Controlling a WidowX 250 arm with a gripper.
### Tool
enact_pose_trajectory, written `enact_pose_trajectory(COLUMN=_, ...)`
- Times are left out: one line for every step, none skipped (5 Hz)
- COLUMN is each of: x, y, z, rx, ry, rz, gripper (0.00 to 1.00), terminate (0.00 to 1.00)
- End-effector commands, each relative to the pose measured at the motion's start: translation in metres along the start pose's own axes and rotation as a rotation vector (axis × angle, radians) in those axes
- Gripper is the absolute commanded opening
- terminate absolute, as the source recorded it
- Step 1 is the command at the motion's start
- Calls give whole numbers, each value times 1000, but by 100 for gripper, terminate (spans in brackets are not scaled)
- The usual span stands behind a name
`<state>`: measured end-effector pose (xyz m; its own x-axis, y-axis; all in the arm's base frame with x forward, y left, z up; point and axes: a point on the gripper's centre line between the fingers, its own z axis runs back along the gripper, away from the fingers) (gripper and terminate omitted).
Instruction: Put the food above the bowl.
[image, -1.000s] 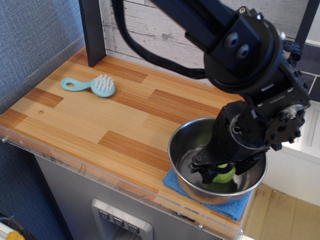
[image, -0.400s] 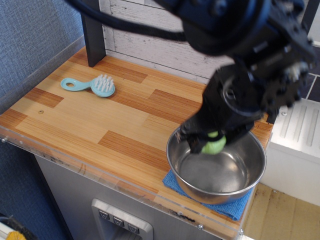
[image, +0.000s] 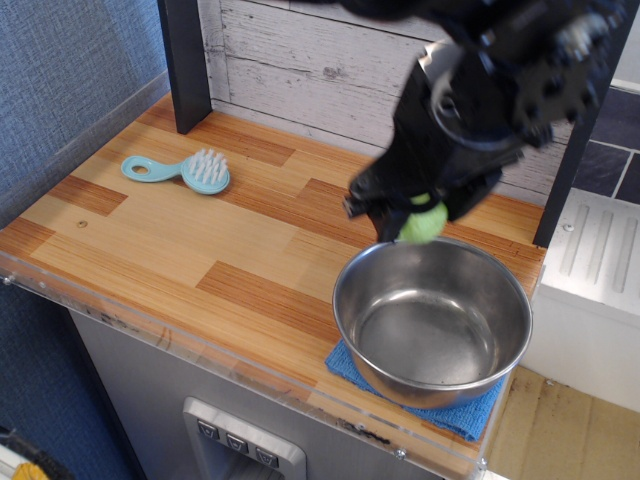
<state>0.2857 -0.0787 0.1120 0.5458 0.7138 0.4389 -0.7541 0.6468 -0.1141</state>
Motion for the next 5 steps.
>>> enact_pose_trajectory(x=41, y=-18, z=-4, rx=-91, ry=-41, rz=45, gripper=0, terminate=0)
enact_pose_trajectory(x=47, y=-30, z=-25, rx=-97, ry=-33, rz=53, gripper=0, terminate=0)
enact_pose_trajectory(x=47, y=-44, z=-48, rx=-84, ry=-20, rz=38, gripper=0, terminate=0)
enact_pose_trajectory(x=40, y=-67, z=-70, rx=-68, ry=7, rz=15, gripper=0, terminate=0)
enact_pose_trajectory(x=33, y=-81, z=-90, rx=-73, ry=43, rz=-2, gripper=0, terminate=0)
